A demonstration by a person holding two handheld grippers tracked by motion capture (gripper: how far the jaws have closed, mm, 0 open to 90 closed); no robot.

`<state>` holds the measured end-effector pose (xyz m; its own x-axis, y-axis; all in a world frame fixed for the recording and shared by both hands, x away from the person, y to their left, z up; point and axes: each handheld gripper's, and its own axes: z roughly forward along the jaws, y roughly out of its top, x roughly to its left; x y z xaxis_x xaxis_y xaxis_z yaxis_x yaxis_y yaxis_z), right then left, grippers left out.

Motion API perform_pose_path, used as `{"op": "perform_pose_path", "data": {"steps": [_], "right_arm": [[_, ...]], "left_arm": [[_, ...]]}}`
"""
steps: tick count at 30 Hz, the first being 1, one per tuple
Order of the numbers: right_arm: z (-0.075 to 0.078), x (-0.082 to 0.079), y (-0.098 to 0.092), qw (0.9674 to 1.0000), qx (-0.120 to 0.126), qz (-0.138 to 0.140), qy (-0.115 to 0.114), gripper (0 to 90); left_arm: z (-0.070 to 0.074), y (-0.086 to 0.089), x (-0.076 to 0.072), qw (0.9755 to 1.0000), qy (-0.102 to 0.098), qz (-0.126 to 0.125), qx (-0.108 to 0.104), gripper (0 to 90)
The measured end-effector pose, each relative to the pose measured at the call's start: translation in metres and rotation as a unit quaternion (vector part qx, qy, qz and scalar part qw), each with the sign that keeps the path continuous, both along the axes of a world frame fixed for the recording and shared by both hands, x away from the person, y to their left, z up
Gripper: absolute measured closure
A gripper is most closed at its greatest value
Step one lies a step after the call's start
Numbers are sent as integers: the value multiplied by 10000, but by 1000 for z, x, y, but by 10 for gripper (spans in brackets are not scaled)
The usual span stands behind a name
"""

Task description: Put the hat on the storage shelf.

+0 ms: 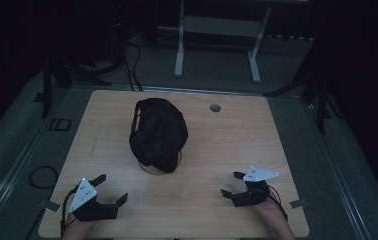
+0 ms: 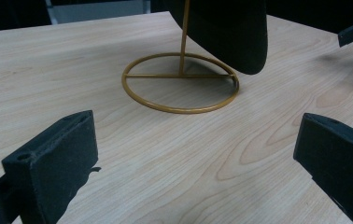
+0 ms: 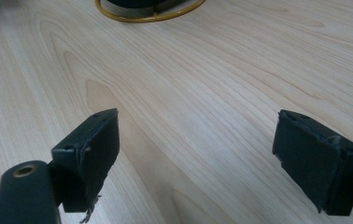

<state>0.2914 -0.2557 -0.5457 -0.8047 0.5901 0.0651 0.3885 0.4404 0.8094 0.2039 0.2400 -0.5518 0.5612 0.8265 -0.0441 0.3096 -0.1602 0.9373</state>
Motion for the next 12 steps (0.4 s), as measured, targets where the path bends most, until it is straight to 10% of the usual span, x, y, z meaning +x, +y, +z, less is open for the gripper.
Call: {"op": "perform_pose_path", "data": {"steps": [12], "right_arm": [[-3,3,-8,9999,-56,-116,33,146]], "left_arm": [[-1,0,0,10000,12,-7,8,2]]}}
